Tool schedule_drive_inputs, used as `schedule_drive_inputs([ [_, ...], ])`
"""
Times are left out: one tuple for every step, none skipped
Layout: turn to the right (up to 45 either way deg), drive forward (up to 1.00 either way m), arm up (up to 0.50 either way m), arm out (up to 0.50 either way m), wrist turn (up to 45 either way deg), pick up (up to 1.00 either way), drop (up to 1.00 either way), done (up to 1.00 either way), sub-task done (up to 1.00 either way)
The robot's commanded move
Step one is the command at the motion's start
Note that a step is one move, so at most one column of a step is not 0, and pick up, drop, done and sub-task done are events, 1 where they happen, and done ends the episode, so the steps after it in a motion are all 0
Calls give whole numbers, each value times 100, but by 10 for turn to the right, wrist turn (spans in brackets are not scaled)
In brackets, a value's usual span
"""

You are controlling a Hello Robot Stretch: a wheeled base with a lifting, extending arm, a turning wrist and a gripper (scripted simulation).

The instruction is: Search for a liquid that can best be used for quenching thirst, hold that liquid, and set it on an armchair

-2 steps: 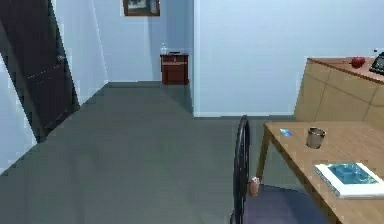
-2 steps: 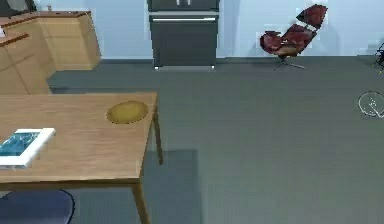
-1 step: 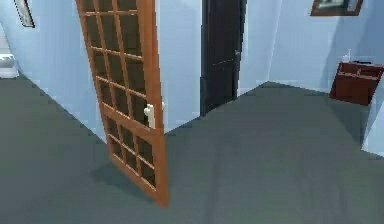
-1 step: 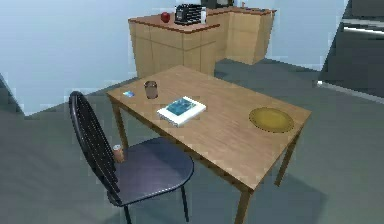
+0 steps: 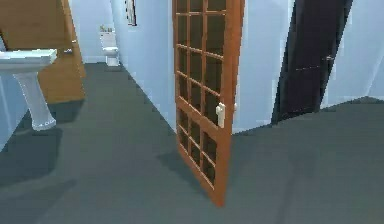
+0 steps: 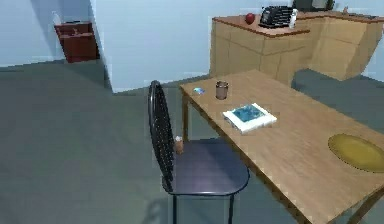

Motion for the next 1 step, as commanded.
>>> schedule_drive_inputs([
  [450, 0, 0, 0, 0, 0, 0, 0, 0],
])
